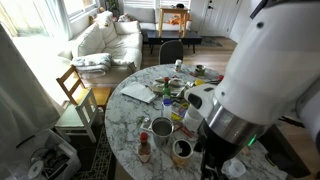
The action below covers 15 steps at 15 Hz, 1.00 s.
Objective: Put the wooden block on top of the measuring cup
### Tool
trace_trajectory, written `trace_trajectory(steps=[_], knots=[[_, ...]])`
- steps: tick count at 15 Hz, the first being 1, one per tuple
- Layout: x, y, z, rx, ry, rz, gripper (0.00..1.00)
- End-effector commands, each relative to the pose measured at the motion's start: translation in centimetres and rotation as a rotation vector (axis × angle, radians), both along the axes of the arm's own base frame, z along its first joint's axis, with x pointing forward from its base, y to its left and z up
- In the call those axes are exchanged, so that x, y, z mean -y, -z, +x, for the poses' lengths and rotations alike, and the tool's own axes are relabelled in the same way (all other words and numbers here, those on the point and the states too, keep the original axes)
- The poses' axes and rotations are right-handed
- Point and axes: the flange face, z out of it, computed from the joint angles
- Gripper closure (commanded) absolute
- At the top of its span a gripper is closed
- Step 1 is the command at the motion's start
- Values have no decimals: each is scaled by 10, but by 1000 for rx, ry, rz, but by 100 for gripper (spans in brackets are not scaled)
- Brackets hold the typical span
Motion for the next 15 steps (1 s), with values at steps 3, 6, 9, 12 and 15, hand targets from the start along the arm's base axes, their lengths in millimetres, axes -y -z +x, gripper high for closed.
trace_trajectory(steps=[3,6,9,12,15], knots=[[-1,26,3,-56,-49,-1,0],[0,26,4,-56,-55,1,0],[-2,32,7,-48,-68,28,0],[-11,69,12,-46,-109,100,0],[-18,108,15,-18,-170,147,0]])
